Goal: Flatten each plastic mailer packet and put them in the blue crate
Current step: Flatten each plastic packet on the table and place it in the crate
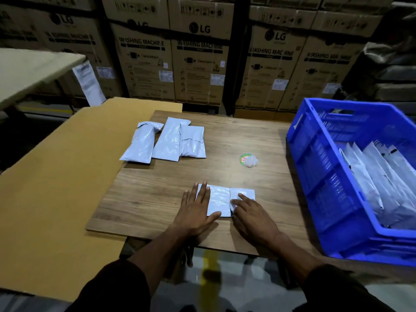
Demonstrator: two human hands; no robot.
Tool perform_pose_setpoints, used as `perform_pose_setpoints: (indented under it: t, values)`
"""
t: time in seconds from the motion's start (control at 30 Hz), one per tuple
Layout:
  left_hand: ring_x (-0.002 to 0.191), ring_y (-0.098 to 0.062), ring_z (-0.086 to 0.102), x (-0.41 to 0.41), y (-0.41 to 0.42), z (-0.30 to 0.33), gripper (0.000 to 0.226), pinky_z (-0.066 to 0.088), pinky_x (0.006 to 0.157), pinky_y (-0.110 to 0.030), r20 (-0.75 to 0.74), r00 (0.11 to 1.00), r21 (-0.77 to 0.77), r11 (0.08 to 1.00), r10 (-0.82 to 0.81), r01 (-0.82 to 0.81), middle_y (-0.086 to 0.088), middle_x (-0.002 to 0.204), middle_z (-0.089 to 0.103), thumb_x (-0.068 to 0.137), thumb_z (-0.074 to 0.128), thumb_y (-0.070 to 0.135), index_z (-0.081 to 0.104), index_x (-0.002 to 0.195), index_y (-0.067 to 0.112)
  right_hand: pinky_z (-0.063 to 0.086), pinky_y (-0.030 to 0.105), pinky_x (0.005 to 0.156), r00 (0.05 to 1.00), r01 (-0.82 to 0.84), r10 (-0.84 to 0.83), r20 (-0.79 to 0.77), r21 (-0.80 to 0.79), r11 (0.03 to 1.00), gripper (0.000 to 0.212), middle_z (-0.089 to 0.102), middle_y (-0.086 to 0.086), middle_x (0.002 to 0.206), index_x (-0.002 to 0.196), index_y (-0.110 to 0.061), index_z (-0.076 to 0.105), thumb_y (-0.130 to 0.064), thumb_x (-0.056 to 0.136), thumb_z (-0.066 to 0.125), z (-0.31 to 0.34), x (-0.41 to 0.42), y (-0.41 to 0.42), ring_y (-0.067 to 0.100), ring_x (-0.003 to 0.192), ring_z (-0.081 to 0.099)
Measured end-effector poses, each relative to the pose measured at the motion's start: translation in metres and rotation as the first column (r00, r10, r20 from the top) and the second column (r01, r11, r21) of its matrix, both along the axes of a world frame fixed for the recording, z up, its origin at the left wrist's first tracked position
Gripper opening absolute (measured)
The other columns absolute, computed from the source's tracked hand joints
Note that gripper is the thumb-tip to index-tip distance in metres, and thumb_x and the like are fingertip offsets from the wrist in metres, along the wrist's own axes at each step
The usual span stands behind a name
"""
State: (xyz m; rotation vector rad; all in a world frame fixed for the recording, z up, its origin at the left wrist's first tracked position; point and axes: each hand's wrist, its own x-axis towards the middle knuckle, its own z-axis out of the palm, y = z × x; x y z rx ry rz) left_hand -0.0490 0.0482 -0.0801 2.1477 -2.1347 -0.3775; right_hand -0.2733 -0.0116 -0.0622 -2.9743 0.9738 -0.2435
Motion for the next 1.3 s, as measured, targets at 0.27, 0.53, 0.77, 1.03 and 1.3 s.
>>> perform_pose_setpoints:
  t: [0.27, 0.53, 0.77, 1.03, 1.3]
  values:
    - [0.120, -0.037, 0.061, 0.009, -0.008, 0.022, 0.059, 0.053, 0.087, -0.052, 0.195, 0.978, -0.145, 0.984, -0.072, 0.101, -0.010, 0.131, 0.066, 0.074, 0.040, 0.006, 0.069, 0.123, 0.022, 0.041, 0.048, 0.103, 0.981, -0.168, 0.178, 0.072, -0.130, 0.977, 0.027, 0.056, -0.002, 0.140, 0.113, -0.022, 0.063, -0.033, 0.095, 0.046, 0.036, 0.006, 0.009, 0.033, 0.131, 0.050]
    - [0.149, -0.033, 0.024, 0.019, -0.040, 0.033, 0.058, 0.043, 0.105, -0.050, -0.023, 0.984, -0.197, 0.966, -0.174, 0.166, -0.008, 0.162, 0.031, 0.091, 0.051, 0.003, 0.052, 0.144, 0.028, 0.058, 0.042, 0.062, 0.883, -0.275, 0.243, -0.402, -0.022, 0.961, 0.047, 0.067, -0.004, 0.123, 0.113, -0.022, 0.069, -0.034, 0.093, 0.029, 0.059, 0.010, -0.019, 0.033, 0.119, 0.060]
    - [0.149, -0.031, 0.021, 0.001, -0.034, 0.016, 0.073, 0.029, 0.117, -0.042, -0.373, 0.922, -0.343, 0.908, 0.104, -0.241, -0.015, 0.166, 0.013, 0.101, 0.048, 0.035, 0.011, 0.160, 0.013, 0.046, 0.042, 0.063, 0.977, -0.110, 0.103, -0.189, -0.028, 0.994, 0.052, 0.059, 0.002, 0.133, 0.120, -0.019, 0.060, -0.031, 0.091, 0.018, 0.090, 0.003, -0.031, 0.036, 0.098, 0.066]
    - [0.126, -0.040, 0.057, -0.016, -0.035, -0.021, 0.054, 0.050, 0.094, -0.058, -0.037, 0.999, -0.249, 0.968, -0.019, 0.009, -0.019, 0.141, 0.056, 0.089, 0.040, 0.045, 0.062, 0.126, 0.011, 0.060, 0.040, 0.070, 0.954, 0.113, -0.100, 0.283, -0.030, 0.993, 0.041, 0.068, 0.004, 0.127, 0.118, -0.011, 0.069, -0.001, 0.078, 0.067, 0.114, -0.047, -0.049, 0.027, 0.096, 0.072]
    - [0.136, -0.041, 0.047, -0.124, -0.119, 0.109, 0.053, 0.044, 0.106, -0.055, -0.152, 0.960, -0.584, 0.805, -0.237, 0.106, -0.021, 0.145, 0.051, 0.095, 0.039, 0.037, 0.060, 0.130, 0.004, 0.052, 0.024, 0.090, 0.771, 0.258, -0.101, 0.629, -0.163, 0.952, 0.030, 0.074, 0.012, 0.111, 0.109, 0.000, 0.072, 0.006, 0.080, 0.069, 0.208, -0.115, -0.071, 0.022, 0.095, 0.072]
